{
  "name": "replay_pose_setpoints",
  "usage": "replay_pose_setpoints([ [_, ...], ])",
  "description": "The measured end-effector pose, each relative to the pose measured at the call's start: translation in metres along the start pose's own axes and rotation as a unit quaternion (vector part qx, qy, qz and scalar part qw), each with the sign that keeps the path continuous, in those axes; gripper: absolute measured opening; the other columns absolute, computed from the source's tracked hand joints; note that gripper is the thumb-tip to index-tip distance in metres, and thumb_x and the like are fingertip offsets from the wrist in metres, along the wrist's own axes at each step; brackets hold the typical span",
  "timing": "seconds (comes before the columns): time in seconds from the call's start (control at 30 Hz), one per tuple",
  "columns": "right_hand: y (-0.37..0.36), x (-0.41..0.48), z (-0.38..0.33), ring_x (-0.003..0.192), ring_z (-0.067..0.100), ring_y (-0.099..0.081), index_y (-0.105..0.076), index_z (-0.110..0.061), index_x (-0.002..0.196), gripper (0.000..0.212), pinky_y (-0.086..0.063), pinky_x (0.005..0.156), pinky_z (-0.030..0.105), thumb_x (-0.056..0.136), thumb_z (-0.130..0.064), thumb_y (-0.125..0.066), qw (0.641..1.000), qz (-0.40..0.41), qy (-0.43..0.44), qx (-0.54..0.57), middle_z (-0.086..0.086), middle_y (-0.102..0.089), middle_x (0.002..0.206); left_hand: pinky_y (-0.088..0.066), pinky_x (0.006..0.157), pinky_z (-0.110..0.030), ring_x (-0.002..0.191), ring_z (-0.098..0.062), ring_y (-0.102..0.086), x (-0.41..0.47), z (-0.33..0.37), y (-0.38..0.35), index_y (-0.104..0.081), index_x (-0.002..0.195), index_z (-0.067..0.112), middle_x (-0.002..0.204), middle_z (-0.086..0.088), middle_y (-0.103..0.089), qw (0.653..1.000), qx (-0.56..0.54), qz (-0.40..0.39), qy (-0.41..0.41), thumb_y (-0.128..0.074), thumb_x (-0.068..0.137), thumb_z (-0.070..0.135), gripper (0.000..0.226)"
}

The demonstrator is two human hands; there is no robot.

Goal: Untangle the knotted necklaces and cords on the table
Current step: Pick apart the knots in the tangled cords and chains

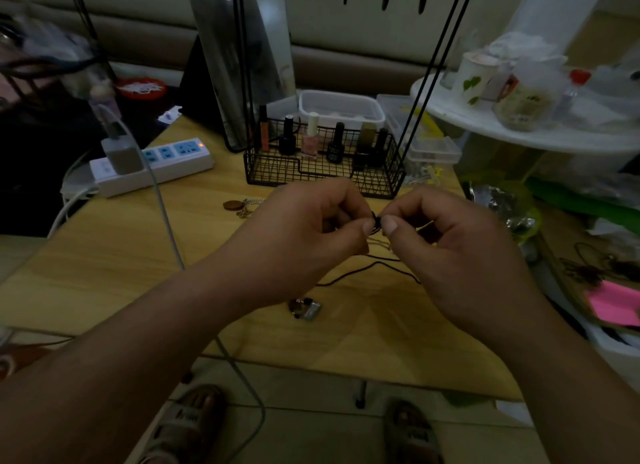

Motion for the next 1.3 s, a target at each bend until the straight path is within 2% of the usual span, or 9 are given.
replay_pose_setpoints([
  [0.07,-0.002,0.0,0.0,0.071,0.01,-0.059,-0.07,-0.026,0.087,0.01,-0.043,0.057,0.015,0.095,-0.022,-0.065,1.0,-0.003,-0.003,0.001,-0.011,-0.065,0.085,-0.052,0.052,-0.023,0.068,-0.007,-0.069,0.0,-0.001,0.001,-0.069,0.096,0.022,0.081,0.01,-0.076,1.0,0.008,-0.001,-0.002,-0.069,0.098,0.023,0.001],
  [0.2,-0.003,0.0,-0.003,0.071,0.01,-0.059,-0.069,-0.028,0.086,0.01,-0.045,0.058,0.018,0.093,-0.022,-0.067,1.0,-0.007,-0.005,0.002,-0.011,-0.066,0.084,-0.046,0.05,-0.02,0.057,-0.005,-0.06,-0.001,-0.001,0.002,-0.069,0.093,0.02,0.076,0.005,-0.074,1.0,0.002,-0.01,-0.003,-0.071,0.096,0.017,0.005],
  [0.33,-0.003,0.002,-0.003,0.065,0.014,-0.058,-0.07,-0.024,0.086,0.008,-0.047,0.057,0.026,0.093,-0.02,-0.067,0.996,0.016,-0.032,0.079,-0.004,-0.066,0.082,-0.05,0.052,-0.036,0.057,-0.019,-0.061,0.001,-0.001,0.006,-0.068,0.093,0.015,0.077,-0.005,-0.073,0.996,-0.089,-0.003,0.012,-0.067,0.097,0.01,0.005],
  [0.53,-0.006,0.003,0.003,0.072,0.012,-0.065,-0.072,-0.019,0.092,0.013,-0.055,0.063,0.022,0.101,-0.016,-0.062,0.979,0.014,-0.088,0.181,0.006,-0.069,0.083,-0.049,0.054,-0.031,0.054,-0.015,-0.056,0.002,0.0,0.007,-0.065,0.095,0.009,0.078,-0.007,-0.074,0.987,-0.16,0.002,0.015,-0.064,0.098,0.007,0.004],
  [0.73,-0.003,0.002,-0.001,0.074,0.014,-0.063,-0.071,-0.023,0.091,0.007,-0.056,0.065,0.024,0.095,-0.025,-0.066,0.99,-0.02,-0.055,0.127,0.003,-0.068,0.086,-0.047,0.052,-0.032,0.056,-0.011,-0.055,0.0,0.0,0.006,-0.067,0.094,0.013,0.078,-0.01,-0.072,0.993,-0.119,-0.001,0.001,-0.067,0.097,0.01,0.004],
  [0.93,-0.002,0.002,0.001,0.075,0.026,-0.062,-0.07,-0.02,0.089,0.01,-0.055,0.066,0.045,0.098,-0.017,-0.066,0.991,-0.005,-0.039,0.125,0.006,-0.067,0.085,-0.051,0.055,-0.033,0.061,-0.017,-0.062,-0.001,0.001,0.003,-0.067,0.098,0.016,0.081,-0.007,-0.073,0.994,-0.113,-0.002,-0.002,-0.066,0.098,0.014,0.002],
  [1.07,0.001,-0.001,-0.001,0.069,0.019,-0.06,-0.072,-0.023,0.086,0.011,-0.05,0.061,0.036,0.095,-0.02,-0.067,0.996,0.005,-0.021,0.09,-0.001,-0.069,0.082,-0.053,0.052,-0.03,0.065,-0.014,-0.068,-0.002,0.003,0.001,-0.068,0.099,0.019,0.083,0.005,-0.076,0.998,-0.051,-0.01,-0.021,-0.067,0.098,0.019,0.002],
  [1.2,0.001,-0.004,0.001,0.063,0.026,-0.056,-0.07,-0.024,0.085,0.01,-0.047,0.054,0.039,0.094,-0.02,-0.066,0.997,0.015,-0.017,0.074,-0.002,-0.066,0.08,-0.052,0.05,-0.051,0.058,-0.033,-0.062,-0.002,0.004,0.001,-0.068,0.096,0.016,0.079,0.003,-0.076,0.998,-0.062,-0.012,-0.016,-0.067,0.098,0.016,0.002],
  [1.3,0.001,-0.004,0.007,0.065,0.024,-0.059,-0.069,-0.028,0.085,0.011,-0.052,0.058,0.047,0.094,-0.023,-0.065,0.997,0.009,-0.043,0.06,-0.005,-0.068,0.084,-0.055,0.051,-0.038,0.056,-0.018,-0.063,0.0,0.005,0.002,-0.067,0.096,0.014,0.078,0.001,-0.077,0.997,-0.074,-0.007,-0.004,-0.066,0.098,0.015,0.002],
])
Point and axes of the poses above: each hand's wrist, its own x-axis towards the middle knuckle, its own y-axis out of the back of the hand, z = x × y, the point moved 5 cm from there along x, towards the middle knuckle
